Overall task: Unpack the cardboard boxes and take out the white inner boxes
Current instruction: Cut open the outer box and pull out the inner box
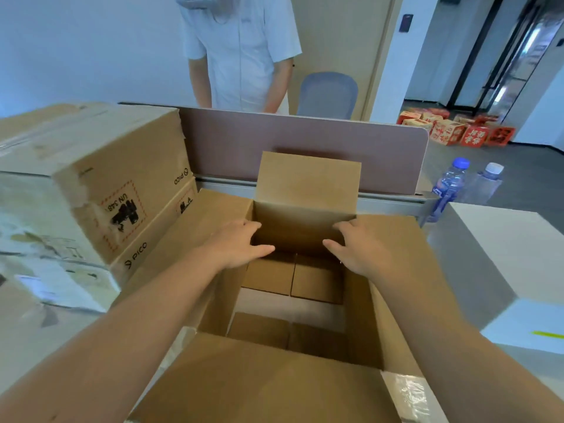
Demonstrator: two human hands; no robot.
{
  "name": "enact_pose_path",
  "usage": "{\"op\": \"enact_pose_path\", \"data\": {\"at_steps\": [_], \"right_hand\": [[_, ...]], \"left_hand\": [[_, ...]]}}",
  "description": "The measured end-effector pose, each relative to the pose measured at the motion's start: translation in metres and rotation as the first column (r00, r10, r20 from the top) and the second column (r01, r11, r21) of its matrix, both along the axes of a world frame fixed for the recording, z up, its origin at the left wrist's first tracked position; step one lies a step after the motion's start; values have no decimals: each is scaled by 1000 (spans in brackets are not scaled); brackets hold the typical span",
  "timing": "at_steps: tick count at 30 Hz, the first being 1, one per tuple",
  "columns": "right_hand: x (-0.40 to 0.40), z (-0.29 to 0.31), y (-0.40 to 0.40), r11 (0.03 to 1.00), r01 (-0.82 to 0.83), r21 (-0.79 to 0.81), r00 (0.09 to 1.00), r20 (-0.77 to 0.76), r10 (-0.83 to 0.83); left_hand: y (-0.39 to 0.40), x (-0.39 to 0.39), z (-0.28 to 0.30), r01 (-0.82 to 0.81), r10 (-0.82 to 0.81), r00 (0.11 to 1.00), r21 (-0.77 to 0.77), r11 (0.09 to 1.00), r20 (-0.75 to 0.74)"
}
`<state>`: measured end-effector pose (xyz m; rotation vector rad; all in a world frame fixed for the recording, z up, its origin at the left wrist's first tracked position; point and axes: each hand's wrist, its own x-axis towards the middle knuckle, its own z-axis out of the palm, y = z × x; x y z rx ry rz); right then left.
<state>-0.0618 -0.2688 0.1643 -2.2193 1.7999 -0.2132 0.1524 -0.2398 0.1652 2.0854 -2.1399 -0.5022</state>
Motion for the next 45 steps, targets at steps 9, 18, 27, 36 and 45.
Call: {"op": "enact_pose_path", "data": {"at_steps": [9,18,27,36,45], "right_hand": [[-12,-1,133,960,-213,179,975,98,199],[-29,-5,217,860,-374,347,925,69,374],[-59,-13,218,984,-131,-118,970,192,152],[-47,-56,183,986,161,34,943,290,-164],[-32,-62,175,953,289,97,786,544,-294]], "left_hand": [[159,-20,12,-90,103,990,140,986,-91],[237,-24,-12,-11,12,999,-9,1000,50],[230,-18,-9,-305,240,950,-440,845,-199],[185,-5,-46,-669,381,462,-33,743,-801],[153,5,-62,-540,336,488,24,841,-806]]}}
